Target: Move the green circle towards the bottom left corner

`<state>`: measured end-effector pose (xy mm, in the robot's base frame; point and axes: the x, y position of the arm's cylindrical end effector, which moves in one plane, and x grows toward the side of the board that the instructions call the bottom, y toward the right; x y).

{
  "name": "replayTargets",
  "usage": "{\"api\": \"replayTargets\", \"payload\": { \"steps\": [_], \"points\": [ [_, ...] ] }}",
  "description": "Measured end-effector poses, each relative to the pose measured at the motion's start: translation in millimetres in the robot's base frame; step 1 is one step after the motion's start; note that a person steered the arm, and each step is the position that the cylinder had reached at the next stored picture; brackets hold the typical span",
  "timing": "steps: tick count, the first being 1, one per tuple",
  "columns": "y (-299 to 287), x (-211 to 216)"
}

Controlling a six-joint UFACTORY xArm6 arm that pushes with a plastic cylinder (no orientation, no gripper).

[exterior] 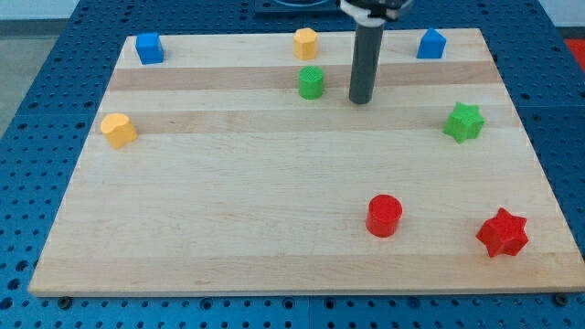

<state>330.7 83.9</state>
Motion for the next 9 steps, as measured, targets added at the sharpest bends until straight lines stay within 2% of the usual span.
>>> {"api": "replayTargets", "payload": {
  "steps": [1, 2, 4, 6, 7, 9],
  "points": [
    [-11.3, -50.0],
    [-35.1, -59.7],
    [-52.2, -14.9],
    [-64.7, -33.9],
    [-90.8, -33.1],
    [-127.9, 19.8]
  ]
}}
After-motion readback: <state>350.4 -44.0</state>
